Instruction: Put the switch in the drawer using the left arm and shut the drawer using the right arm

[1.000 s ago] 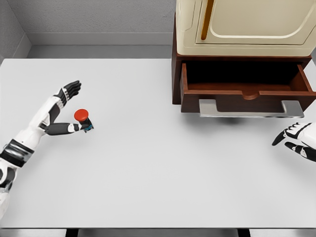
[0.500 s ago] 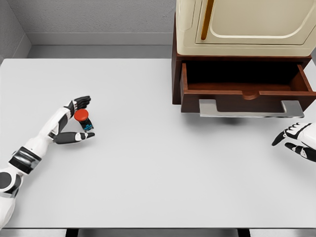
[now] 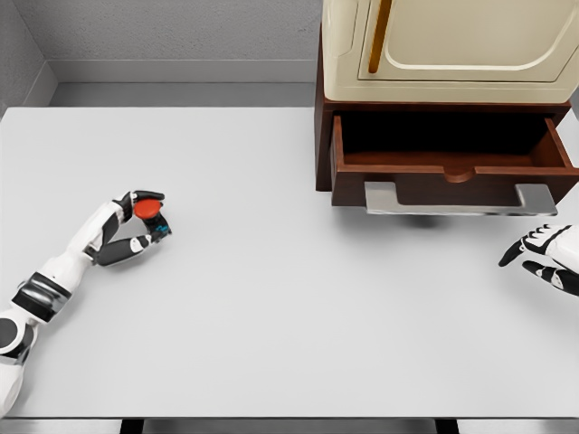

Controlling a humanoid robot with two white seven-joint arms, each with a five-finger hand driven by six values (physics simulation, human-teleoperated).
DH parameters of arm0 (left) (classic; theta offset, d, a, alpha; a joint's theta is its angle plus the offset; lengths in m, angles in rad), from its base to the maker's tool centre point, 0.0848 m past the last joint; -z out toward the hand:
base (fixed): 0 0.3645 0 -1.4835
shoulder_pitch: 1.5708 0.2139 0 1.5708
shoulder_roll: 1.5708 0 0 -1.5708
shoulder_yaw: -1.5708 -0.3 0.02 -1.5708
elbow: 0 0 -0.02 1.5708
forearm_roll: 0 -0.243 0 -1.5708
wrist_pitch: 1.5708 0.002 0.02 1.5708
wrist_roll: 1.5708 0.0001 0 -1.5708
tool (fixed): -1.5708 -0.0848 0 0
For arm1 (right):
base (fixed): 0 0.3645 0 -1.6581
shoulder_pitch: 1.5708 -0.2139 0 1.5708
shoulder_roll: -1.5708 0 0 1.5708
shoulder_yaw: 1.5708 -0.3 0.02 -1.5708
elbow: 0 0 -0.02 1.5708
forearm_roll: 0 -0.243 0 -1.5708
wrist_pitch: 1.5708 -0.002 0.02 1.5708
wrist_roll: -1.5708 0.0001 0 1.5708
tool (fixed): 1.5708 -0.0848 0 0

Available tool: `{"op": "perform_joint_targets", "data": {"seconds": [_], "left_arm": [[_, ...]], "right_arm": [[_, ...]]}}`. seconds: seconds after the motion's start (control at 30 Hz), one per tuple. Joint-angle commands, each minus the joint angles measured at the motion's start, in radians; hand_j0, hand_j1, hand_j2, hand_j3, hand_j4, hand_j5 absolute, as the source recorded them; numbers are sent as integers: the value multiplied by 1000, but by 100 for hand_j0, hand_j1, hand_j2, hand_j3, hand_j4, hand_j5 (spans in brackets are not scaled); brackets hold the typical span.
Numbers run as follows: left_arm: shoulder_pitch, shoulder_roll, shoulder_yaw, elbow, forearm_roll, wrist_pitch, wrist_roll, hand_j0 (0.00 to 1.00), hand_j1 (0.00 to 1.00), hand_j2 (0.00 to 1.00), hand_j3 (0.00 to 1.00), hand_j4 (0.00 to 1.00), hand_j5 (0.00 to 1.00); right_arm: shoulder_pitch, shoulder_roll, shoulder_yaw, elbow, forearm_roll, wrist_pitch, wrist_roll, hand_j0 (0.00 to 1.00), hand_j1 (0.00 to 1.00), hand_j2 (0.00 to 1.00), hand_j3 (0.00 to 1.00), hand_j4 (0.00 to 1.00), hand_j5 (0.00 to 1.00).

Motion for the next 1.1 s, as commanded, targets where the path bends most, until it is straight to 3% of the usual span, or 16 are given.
{"op": "perform_joint_targets", "data": {"seconds": [0.0,0.43,0.8,1.07], "left_arm": [[0,0,-2,4,-6,-3,-2,57,57,57,57,57,57],[-3,2,5,-104,-6,-3,-2,44,44,44,44,44,44],[-25,0,8,-216,-102,-1,-3,43,43,43,43,43,43],[-52,-29,-5,-295,-108,54,-3,43,43,43,43,43,43]], "right_arm": [[0,-2,0,1,-7,1,0,51,51,51,51,51,51],[0,-2,0,0,-7,1,0,51,51,51,51,51,51],[0,-2,0,0,-7,1,0,51,51,51,51,51,51],[0,-2,0,0,-7,1,0,51,51,51,51,51,51]]}}
